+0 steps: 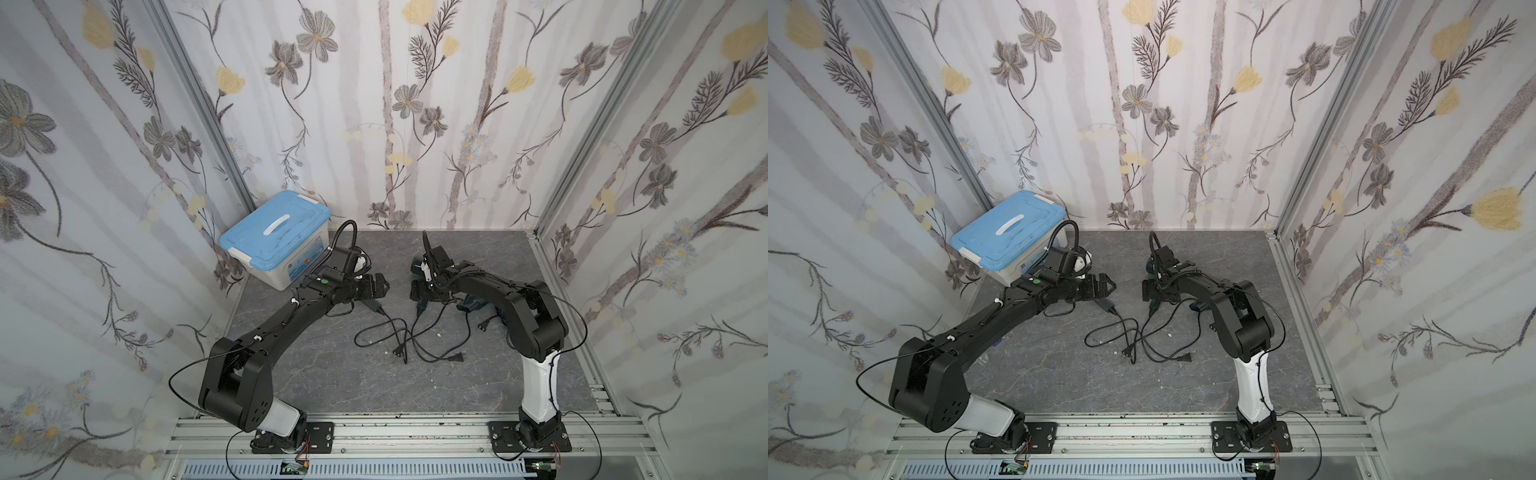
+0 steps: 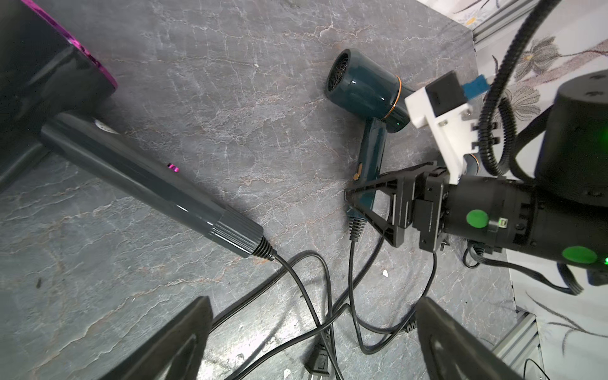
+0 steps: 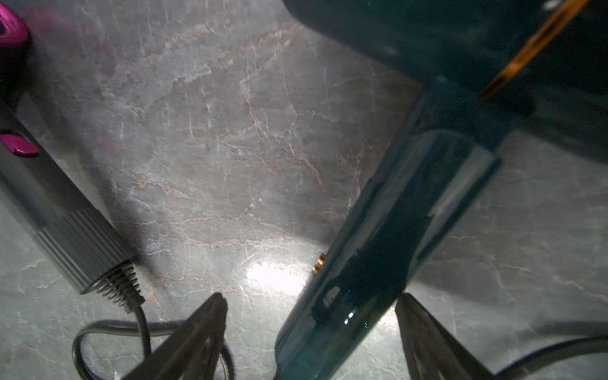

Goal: Wrap the cord around the hair dryer
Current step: Pick up the hair dryer from the center of the board.

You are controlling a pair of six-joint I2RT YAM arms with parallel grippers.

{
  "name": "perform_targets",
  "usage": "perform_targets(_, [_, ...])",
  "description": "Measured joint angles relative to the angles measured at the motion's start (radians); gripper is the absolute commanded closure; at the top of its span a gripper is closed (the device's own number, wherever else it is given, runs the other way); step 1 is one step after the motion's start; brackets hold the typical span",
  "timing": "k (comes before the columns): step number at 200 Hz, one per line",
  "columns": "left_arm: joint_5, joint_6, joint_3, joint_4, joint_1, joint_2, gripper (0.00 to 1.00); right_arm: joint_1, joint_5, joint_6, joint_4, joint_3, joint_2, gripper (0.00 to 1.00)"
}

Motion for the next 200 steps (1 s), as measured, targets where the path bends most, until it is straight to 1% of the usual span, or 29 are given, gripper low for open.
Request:
perform_targets(11, [0.000, -0.001, -0.005, 0.006, 0.003, 0.000, 0.01, -0.001, -0.003, 0.006, -0.014, 0.010, 0.020, 0.40])
perform_targets(19, [0.000, -0.004, -0.007, 0.007, 0.005, 0.001, 0.01, -0.002, 0.002, 0.008, -0.025, 0.023, 0.038, 0.45])
perform_targets(43, [0.002, -0.008, -0.009, 0.027, 0.006, 0.007, 0.01, -0.005, 0.005, 0.015, -0.036, 0.069, 0.074, 0.50])
perform_targets(48, [0.002, -0.008, -0.010, 0.029, 0.006, 0.007, 0.01, -0.005, 0.004, 0.014, -0.039, 0.077, 0.079, 0.52])
perform_targets(74, [0.004, -0.012, -0.012, 0.036, 0.007, 0.007, 0.01, -0.005, 0.002, 0.019, -0.042, 0.105, 0.101, 0.76])
perform_targets(78, [0.004, -0.012, -0.013, 0.036, 0.008, 0.007, 0.01, -0.005, -0.005, -0.002, -0.038, 0.108, 0.103, 0.79])
perform_targets(91, [0.003, -0.016, -0.016, 0.038, 0.010, 0.006, 0.01, 0.002, 0.008, -0.008, -0.040, 0.114, 0.104, 0.85])
perform_targets(113, [0.000, -0.019, -0.019, 0.038, 0.018, 0.002, 0.00, 0.015, 0.039, -0.024, -0.051, 0.125, 0.103, 0.89])
perform_targets(118, [0.000, -0.019, -0.020, 0.038, 0.021, 0.001, 0.00, 0.016, 0.051, -0.033, -0.058, 0.128, 0.102, 0.92])
perform_targets(124, [0.000, -0.019, -0.020, 0.038, 0.025, -0.001, 0.00, 0.018, 0.062, -0.037, -0.064, 0.130, 0.099, 0.99])
perform_targets(126, [0.000, -0.019, -0.020, 0.038, 0.026, -0.002, 0.00, 0.019, 0.066, -0.037, -0.066, 0.130, 0.097, 1.00])
perform_targets(159, [0.000, -0.019, -0.002, 0.035, 0.063, -0.010, 0.00, 0.023, 0.128, -0.089, -0.093, 0.131, 0.026, 1.00])
perform_targets(200, [0.008, 0.001, 0.047, 0.026, 0.121, -0.034, 0.00, 0.026, 0.180, -0.194, -0.031, 0.050, -0.163, 1.00])
